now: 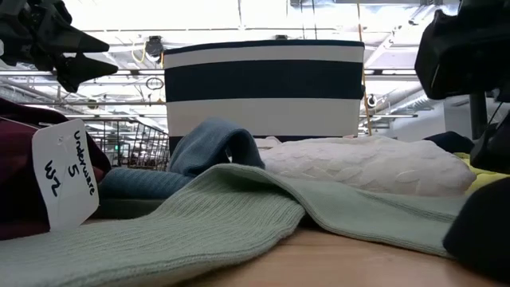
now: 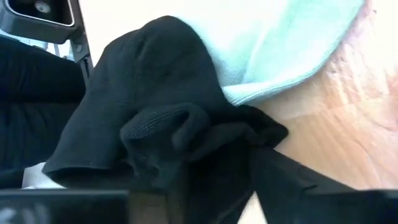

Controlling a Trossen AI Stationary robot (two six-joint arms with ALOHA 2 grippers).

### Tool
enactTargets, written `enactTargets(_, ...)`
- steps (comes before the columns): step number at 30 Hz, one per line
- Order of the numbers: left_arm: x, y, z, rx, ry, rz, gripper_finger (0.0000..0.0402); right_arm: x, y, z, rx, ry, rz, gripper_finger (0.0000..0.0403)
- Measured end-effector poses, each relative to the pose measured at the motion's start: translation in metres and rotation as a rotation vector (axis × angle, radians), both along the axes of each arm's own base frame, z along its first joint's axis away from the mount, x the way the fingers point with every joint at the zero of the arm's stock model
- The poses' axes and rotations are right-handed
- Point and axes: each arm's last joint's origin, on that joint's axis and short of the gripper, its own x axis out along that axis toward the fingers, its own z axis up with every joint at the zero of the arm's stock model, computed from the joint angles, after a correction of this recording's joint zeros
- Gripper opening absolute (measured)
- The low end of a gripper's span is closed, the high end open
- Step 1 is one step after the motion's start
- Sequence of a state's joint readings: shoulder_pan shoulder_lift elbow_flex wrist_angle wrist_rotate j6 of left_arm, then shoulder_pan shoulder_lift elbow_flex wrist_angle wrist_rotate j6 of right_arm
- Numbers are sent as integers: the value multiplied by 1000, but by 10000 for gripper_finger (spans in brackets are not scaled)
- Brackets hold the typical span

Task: Pick & Place Cloths
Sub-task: Put the black sock into the transparent bin

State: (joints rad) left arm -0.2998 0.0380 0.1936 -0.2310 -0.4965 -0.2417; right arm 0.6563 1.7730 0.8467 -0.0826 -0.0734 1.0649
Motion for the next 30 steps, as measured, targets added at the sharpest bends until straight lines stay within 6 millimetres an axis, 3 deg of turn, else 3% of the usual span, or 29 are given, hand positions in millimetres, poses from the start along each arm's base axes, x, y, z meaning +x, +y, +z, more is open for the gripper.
enactTargets(6, 0, 0, 0, -2, -3, 0, 271, -1, -1, -1, -1, 31, -41, 14)
enactTargets(11, 0, 0, 3, -31, -33, 2, 271, -2, -2, 8, 32, 24, -68, 6)
enactTargets(16, 0, 0, 9, -52, -97, 3, 271, -12, -9, 39, 65, -10, -88, 3)
enactTargets(26, 0, 0, 17, -78, -181, 2, 271, -33, -31, 124, 116, -264, -163, 1)
enactTargets(30, 0, 0, 17, -88, -182, -7, 271, -43, -41, 147, 124, -384, -194, 1)
